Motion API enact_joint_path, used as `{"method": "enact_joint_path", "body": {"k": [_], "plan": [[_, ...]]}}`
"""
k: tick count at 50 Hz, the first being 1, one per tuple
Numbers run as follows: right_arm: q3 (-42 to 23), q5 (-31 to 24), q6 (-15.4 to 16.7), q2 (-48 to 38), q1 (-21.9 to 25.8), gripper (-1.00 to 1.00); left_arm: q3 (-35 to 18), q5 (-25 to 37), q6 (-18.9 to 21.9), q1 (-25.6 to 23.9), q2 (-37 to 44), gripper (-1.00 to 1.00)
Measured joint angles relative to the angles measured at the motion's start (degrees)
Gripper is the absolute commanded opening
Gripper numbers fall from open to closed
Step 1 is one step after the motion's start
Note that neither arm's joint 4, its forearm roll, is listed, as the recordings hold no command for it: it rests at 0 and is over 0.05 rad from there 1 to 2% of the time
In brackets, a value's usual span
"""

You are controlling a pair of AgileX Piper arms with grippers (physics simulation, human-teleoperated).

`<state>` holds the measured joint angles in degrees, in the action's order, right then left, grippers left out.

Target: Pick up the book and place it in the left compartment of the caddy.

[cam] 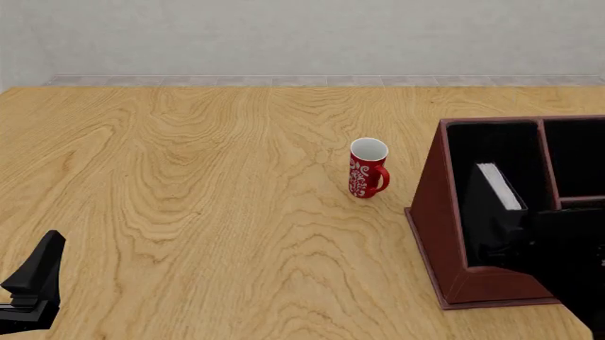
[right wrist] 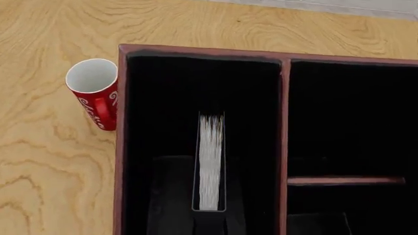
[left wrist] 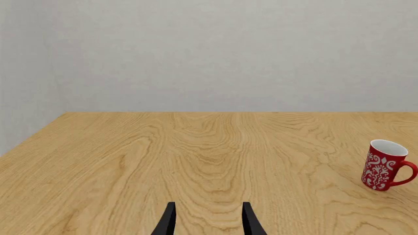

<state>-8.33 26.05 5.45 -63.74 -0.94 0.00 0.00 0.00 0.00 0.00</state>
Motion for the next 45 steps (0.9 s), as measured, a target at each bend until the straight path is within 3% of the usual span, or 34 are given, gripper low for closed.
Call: {"method": "enact_joint_path", "body": {"k": [23, 24, 45], "plan": [[-0.1, 4.4, -0.3, -2.6, 0.2, -1.0, 0.0, 0.0, 0.0, 0.0, 0.0, 1.0], [-0.1, 4.4, -0.3, -2.6, 0.2, 1.0, 0.0, 0.0, 0.0, 0.0, 0.0, 1.0], [0.1, 2.4, -0.2, -2.3, -0.1, 1.0, 0.0, 0.0, 0.0, 0.0, 0.0, 1.0]]}}
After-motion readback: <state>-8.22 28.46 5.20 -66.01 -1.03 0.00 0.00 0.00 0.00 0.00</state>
